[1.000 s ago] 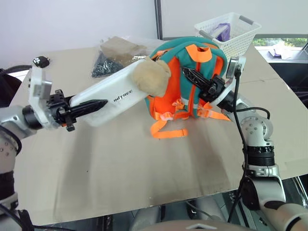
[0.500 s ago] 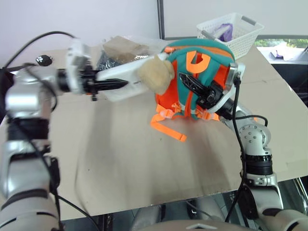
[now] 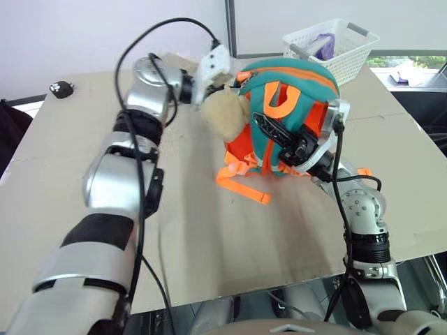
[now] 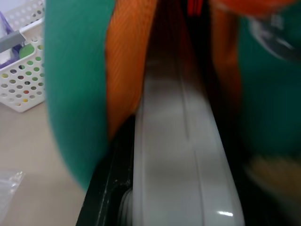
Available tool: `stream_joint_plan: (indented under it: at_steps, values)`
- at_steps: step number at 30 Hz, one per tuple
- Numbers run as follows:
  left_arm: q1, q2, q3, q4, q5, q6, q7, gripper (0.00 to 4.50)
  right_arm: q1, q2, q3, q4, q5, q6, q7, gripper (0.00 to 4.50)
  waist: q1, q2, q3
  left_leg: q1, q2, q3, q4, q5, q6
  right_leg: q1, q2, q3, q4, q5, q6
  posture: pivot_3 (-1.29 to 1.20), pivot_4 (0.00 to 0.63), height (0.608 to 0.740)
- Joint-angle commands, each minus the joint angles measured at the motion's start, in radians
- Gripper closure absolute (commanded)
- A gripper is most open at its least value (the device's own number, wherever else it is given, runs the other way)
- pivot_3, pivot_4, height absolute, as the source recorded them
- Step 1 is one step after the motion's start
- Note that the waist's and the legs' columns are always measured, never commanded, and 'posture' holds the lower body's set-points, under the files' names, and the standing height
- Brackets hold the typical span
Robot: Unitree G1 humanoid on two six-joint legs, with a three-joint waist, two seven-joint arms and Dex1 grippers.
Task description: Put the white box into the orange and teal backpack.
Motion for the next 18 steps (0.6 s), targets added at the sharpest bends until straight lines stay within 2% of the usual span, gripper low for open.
stream_joint_plan:
  at_steps: [1, 2, 3, 4, 8, 10, 14, 18]
  values:
    - [-0.075, -0.043, 0.08, 0.008, -0.047, 0.011, 0.037, 3.38, -0.013, 0.015, 0.019, -0.044, 0.011, -0.015, 0.004, 4.4, -0.001, 0.0, 0.0, 0.0, 0.0, 0.0, 0.0, 0.0, 0.0, 0.0, 0.0, 0.0, 0.0, 0.0, 0.0, 0.0, 0.15, 0.74]
    - [-0.084, -0.076, 0.128, -0.014, -0.11, 0.063, 0.011, 3.38, -0.012, 0.019, 0.023, -0.044, 0.005, -0.02, -0.001, 4.4, -0.002, 0.0, 0.0, 0.0, 0.0, 0.0, 0.0, 0.0, 0.0, 0.0, 0.0, 0.0, 0.0, 0.0, 0.0, 0.0, 0.15, 0.74]
    - [-0.086, -0.096, 0.178, -0.04, -0.162, 0.114, -0.004, 2.41, -0.011, 0.024, 0.025, -0.045, 0.003, -0.023, -0.007, 4.5, -0.002, 0.0, 0.0, 0.0, 0.0, 0.001, 0.0, 0.0, 0.0, 0.0, 0.0, 0.001, 0.001, 0.0, 0.0, 0.0, 0.15, 0.74]
    - [-0.085, -0.108, 0.213, -0.06, -0.198, 0.15, -0.014, 2.17, -0.01, 0.027, 0.027, -0.047, 0.002, -0.025, -0.012, 4.5, -0.003, 0.0, 0.001, 0.0, 0.0, 0.001, 0.0, 0.0, 0.0, 0.0, 0.0, 0.001, 0.001, 0.0, 0.0, 0.0, 0.15, 0.74]
    - [-0.021, -0.052, 0.275, -0.117, -0.209, 0.121, 0.028, 0.12, -0.005, 0.031, 0.03, -0.052, 0.001, -0.028, -0.021, 4.5, -0.025, 0.0, 0.0, -0.006, 0.0, 0.001, 0.002, 0.0, 0.0, -0.007, 0.0, 0.004, 0.004, 0.0, 0.0, 0.0, 0.15, 0.74]
    - [0.025, -0.005, 0.285, -0.178, -0.22, 0.169, -0.022, 0.05, -0.004, 0.031, 0.031, -0.056, 0.002, -0.026, -0.025, 4.5, -0.036, 0.0, 0.0, -0.008, 0.0, 0.004, 0.003, 0.0, 0.0, -0.012, 0.0, 0.007, 0.012, 0.0, 0.0, 0.0, 0.15, 0.74]
    - [0.163, 0.132, 0.277, -0.394, -0.247, 0.326, -0.117, 0.05, -0.008, 0.022, 0.035, -0.05, 0.007, -0.021, -0.025, 4.5, -0.059, 0.0, 0.0, -0.009, 0.002, 0.007, 0.002, 0.0, 0.0, -0.015, 0.001, 0.008, 0.013, 0.0, 0.0, 0.0, 0.15, 0.74]
    - [0.32, 0.28, 0.315, -0.657, -0.279, 0.478, -0.059, 0.05, -0.021, 0.015, 0.039, -0.029, 0.006, -0.021, -0.017, 4.5, -0.056, -0.001, 0.0, -0.009, 0.002, 0.006, 0.003, 0.0, 0.0, -0.015, 0.002, 0.009, 0.014, 0.0, 0.0, 0.0, 0.15, 0.74]
